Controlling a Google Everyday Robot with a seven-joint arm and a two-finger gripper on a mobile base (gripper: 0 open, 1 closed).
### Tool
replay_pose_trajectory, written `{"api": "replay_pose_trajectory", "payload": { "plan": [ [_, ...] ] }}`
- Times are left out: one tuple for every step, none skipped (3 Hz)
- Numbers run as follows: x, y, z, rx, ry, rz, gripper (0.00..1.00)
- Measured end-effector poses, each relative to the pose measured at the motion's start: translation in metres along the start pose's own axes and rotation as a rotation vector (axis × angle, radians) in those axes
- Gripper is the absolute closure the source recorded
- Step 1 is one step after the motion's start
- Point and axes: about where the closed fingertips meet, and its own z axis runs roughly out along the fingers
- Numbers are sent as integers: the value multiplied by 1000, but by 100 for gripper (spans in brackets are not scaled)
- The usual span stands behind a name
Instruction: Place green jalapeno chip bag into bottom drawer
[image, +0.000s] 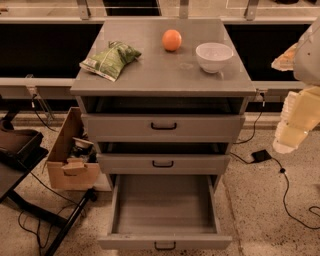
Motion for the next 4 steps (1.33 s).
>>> {"api": "replay_pose_trajectory", "payload": {
  "plan": [
    [0, 0, 0, 0, 0, 0, 0],
    [-15, -28, 25, 18, -87, -41, 0],
    [-44, -70, 53, 27, -222, -57, 0],
    [-87, -115, 74, 62, -368, 0, 0]
  ]
}}
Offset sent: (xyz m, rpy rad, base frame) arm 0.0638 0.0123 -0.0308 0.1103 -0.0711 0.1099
